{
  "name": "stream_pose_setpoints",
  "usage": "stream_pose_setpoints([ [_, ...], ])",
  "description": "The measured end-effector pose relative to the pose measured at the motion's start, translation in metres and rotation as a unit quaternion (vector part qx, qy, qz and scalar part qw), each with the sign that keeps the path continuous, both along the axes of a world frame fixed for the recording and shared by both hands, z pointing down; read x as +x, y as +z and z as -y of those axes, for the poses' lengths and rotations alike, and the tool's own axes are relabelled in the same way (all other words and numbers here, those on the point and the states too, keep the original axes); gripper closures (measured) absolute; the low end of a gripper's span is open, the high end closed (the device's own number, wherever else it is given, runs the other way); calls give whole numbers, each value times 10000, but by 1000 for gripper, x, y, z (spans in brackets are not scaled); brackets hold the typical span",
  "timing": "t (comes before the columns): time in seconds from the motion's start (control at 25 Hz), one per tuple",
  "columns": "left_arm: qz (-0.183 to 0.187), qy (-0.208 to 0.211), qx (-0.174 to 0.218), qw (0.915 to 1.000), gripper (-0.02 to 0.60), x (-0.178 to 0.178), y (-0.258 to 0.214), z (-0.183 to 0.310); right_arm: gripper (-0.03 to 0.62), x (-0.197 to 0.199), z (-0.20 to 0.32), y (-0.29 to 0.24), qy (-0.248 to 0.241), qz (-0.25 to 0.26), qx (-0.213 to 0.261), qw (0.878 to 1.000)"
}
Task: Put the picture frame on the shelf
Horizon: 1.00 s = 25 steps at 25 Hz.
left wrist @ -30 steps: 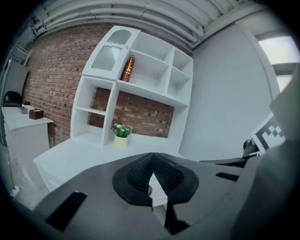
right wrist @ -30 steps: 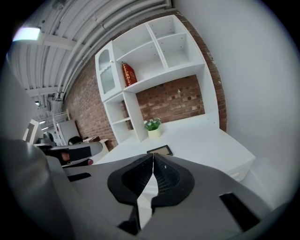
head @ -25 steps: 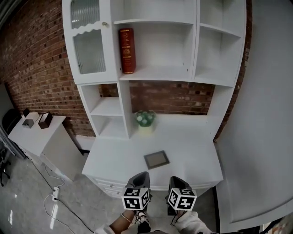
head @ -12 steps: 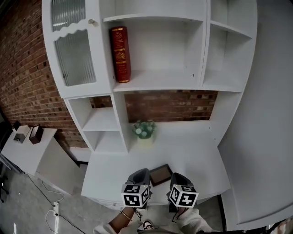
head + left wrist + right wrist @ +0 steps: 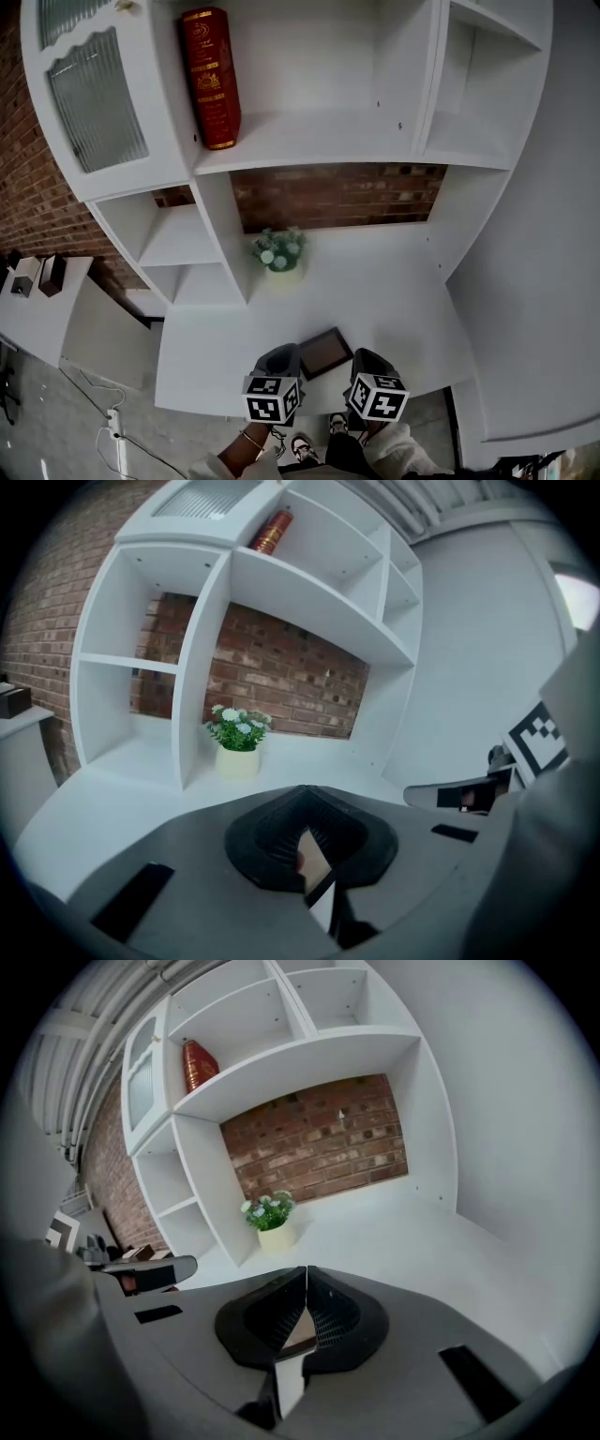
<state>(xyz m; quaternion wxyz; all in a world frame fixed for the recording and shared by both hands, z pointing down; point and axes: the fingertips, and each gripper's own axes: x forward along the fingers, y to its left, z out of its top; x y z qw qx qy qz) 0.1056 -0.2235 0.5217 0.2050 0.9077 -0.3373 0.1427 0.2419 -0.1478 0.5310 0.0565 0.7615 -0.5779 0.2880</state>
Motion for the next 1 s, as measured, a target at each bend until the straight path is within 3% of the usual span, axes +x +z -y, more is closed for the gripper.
stream_pose_setpoints([
  [0.48, 66, -393, -281, 9988, 575, 22, 19, 33, 571, 26, 45, 8, -304, 52, -152, 9994],
  [0.76, 317, -201, -438, 9983, 574, 30, 46, 26, 570, 43, 38, 34, -87, 205, -404, 9989],
  [1.0, 448, -150, -817, 9955, 575, 30, 85, 11, 571, 35, 36, 66, -134, 423, -658, 9968],
])
